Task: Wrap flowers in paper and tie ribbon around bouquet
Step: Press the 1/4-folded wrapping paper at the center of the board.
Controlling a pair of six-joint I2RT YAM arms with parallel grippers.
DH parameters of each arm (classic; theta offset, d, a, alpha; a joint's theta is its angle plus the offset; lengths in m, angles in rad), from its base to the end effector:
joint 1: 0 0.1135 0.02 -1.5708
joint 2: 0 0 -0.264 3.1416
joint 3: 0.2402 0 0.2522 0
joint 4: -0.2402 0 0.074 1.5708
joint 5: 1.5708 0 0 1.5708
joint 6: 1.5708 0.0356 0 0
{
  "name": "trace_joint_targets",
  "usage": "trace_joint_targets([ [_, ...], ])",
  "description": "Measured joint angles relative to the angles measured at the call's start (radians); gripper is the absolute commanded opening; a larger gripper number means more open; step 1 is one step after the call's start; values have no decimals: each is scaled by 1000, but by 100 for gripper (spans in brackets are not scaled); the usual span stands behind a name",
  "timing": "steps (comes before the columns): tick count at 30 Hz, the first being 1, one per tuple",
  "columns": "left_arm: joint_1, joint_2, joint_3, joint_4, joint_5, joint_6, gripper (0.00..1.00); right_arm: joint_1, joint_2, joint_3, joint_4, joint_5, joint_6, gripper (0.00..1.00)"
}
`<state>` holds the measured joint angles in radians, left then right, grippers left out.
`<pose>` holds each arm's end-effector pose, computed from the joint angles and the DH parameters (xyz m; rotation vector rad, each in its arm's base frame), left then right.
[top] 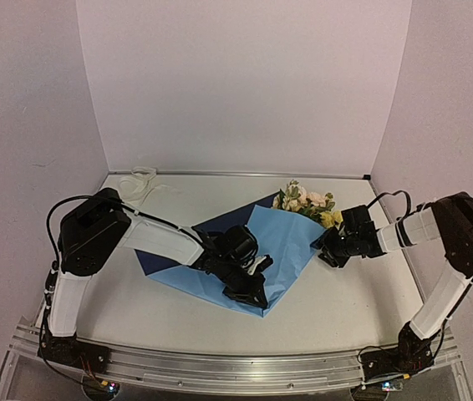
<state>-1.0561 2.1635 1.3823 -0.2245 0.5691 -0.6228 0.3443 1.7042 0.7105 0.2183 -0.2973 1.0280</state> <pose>0.1996 -0.3919 0.1148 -0.8508 -2.7370 1.1750 0.2941 0.1165 0.1270 0.6997 2.4421 0.9685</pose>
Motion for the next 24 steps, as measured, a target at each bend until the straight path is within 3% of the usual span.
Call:
trace_joint_targets([
  [7,-2,0,12,-29,-5,25,7,-31,46,54,5,-9,-8,29],
  [14,-3,0,21,-50,-6,46,11,-39,60,75,6,-11,-16,4],
  [24,-5,-27,45,-123,-23,65,15,-41,59,75,-5,-8,-36,0],
])
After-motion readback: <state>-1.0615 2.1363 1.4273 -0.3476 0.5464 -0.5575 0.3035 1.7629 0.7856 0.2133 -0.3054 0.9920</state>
